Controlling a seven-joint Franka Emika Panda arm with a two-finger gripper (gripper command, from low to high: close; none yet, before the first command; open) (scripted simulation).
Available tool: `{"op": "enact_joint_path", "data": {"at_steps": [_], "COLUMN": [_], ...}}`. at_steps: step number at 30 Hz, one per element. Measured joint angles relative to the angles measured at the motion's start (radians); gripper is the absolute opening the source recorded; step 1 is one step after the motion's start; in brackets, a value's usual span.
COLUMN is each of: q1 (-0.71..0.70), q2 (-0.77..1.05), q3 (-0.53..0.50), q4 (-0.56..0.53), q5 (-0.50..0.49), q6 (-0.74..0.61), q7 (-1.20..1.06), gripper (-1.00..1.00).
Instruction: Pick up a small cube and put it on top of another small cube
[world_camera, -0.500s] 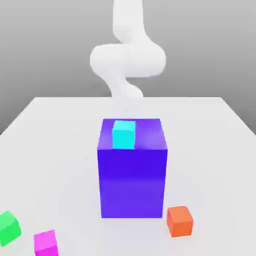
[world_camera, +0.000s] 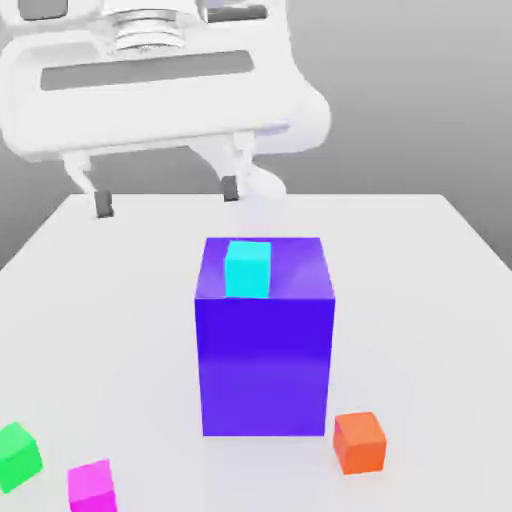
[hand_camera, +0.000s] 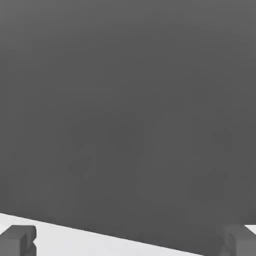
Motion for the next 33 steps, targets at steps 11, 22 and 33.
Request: {"op": "enact_joint_path", "data": {"at_steps": [11,22,33], "q1": [-0.084,-0.188,-0.184], "q2": [0.381,0.675,0.497], "q3": [-0.025,0.038,-0.081], "q4": [-0.005,0.024,-0.003], "q5": [0.081,0.122,0.011], "q6": [0.115,0.291,0.140], "q7": [-0.301,-0.443,-0.432], "gripper": [0.00,-1.00,-1.00]}}
